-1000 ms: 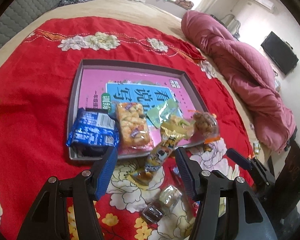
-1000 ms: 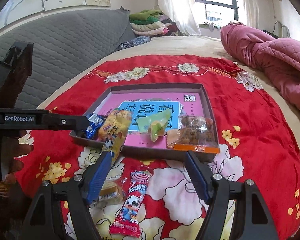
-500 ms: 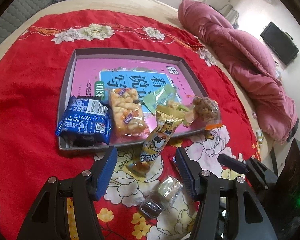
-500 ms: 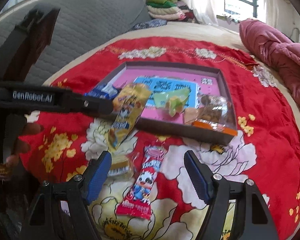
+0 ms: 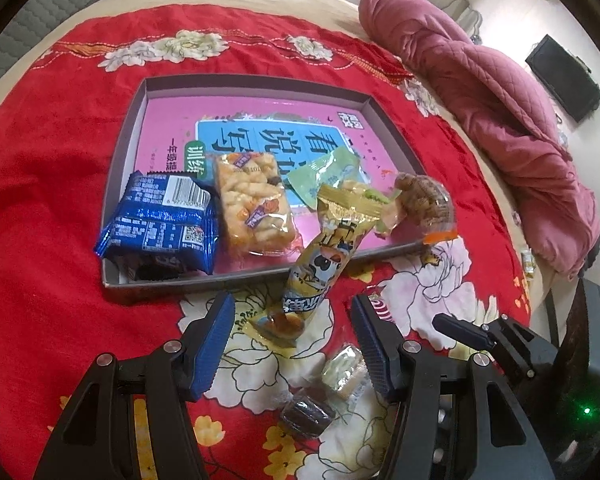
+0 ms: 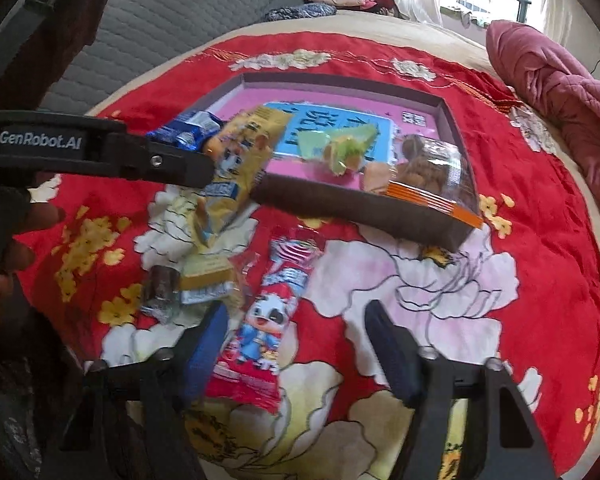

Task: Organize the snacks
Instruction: 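Move both tools toward the yellow tube snack and red panda stick snack, then grasp the red panda stick snack with the right tool while the left tool grasps the yellow tube snack, then carry both held snacks over the grey box and lower them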

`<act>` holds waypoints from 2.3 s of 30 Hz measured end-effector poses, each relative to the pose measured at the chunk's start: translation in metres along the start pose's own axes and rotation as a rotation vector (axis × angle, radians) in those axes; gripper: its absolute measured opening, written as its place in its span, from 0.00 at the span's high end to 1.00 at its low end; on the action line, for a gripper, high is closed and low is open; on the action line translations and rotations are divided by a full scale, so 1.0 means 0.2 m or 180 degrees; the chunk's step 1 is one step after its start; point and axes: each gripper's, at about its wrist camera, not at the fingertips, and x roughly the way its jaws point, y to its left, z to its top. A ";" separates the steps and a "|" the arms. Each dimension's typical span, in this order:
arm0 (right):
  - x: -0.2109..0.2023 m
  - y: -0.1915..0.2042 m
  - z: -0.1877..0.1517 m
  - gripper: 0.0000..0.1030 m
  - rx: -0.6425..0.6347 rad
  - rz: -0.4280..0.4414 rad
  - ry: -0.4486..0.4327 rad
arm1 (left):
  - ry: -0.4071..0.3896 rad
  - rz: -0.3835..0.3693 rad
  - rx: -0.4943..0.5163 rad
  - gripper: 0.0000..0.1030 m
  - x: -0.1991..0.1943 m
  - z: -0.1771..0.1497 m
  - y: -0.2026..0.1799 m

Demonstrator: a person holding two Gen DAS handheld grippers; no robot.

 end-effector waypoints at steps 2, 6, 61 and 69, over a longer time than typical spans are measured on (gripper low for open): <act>0.00 -0.02 0.00 0.43 0.0038 -0.0011 0.0007 | 0.0020 0.0021 0.0009 0.40 0.02 0.00 0.00; 0.01 -0.04 -0.01 0.49 0.0070 -0.0046 0.0029 | 0.0055 0.0038 0.0010 0.40 0.05 -0.01 0.01; -0.04 -0.04 0.04 0.82 0.0139 0.0400 -0.0359 | -0.0153 -0.0204 0.0097 0.81 0.00 0.01 -0.05; -0.12 -0.02 0.08 0.82 0.0067 0.0415 -0.0625 | -0.0327 -0.0214 -0.0023 0.81 -0.11 0.06 0.00</act>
